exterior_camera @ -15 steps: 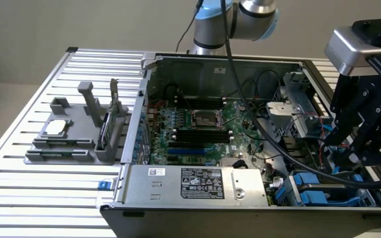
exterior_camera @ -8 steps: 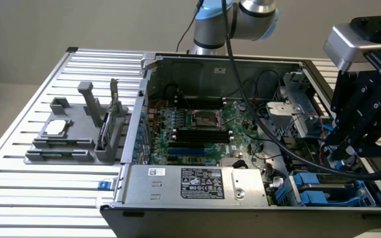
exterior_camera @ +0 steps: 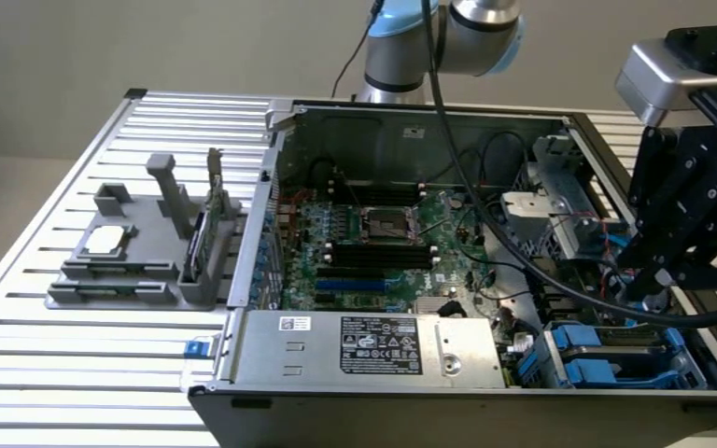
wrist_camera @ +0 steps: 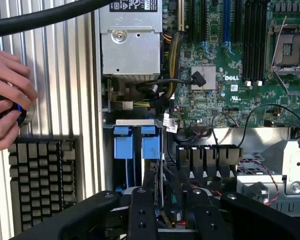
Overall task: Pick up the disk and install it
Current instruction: 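Insert the disk into the insertion slot, then insert the first disk wire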
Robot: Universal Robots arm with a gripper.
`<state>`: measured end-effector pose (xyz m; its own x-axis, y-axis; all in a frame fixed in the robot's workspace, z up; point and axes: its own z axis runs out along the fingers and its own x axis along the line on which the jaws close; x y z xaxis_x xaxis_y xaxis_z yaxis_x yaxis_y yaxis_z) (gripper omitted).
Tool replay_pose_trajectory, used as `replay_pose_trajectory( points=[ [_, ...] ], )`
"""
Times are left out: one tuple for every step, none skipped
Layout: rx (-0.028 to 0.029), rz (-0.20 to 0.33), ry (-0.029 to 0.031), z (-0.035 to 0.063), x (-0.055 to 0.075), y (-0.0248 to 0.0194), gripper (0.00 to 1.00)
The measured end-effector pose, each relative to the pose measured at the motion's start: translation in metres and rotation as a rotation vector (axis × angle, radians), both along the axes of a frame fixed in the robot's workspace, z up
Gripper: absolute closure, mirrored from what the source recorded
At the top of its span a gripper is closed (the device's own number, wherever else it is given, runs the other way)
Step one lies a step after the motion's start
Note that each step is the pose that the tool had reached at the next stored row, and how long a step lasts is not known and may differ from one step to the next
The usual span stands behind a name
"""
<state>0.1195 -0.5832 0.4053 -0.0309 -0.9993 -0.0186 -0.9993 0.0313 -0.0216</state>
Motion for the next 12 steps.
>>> replay_pose_trajectory(
  points=[
    [0.0001, -0.004, 0.0, -0.0001, 0.001, 0.0004, 0.69],
    [0.0002, -0.006, 0.0, -0.0001, 0.003, 0.0008, 0.69],
    [0.0001, -0.007, 0.0, 0.0, 0.005, 0.0013, 0.69],
    [0.0, -0.008, 0.0, 0.0, 0.008, 0.0017, 0.69],
    [0.0, -0.009, 0.0, 0.0, 0.01, 0.0019, 0.69],
    [-0.0001, -0.009, 0.0, 0.0, 0.011, 0.0021, 0.69],
    [0.0, -0.009, 0.0, 0.0, 0.012, 0.0021, 0.69],
    [0.0001, -0.009, 0.0, 0.0, 0.012, 0.0021, 0.69],
    [0.0004, -0.009, 0.0001, -0.0001, 0.012, 0.0021, 0.69],
    [0.0006, -0.009, 0.0003, 0.0, 0.012, 0.0021, 0.69],
    [0.0011, -0.009, 0.0006, -0.0001, 0.012, 0.002, 0.69],
    [0.0013, -0.009, 0.0007, -0.0001, 0.012, 0.002, 0.69]
  ],
)
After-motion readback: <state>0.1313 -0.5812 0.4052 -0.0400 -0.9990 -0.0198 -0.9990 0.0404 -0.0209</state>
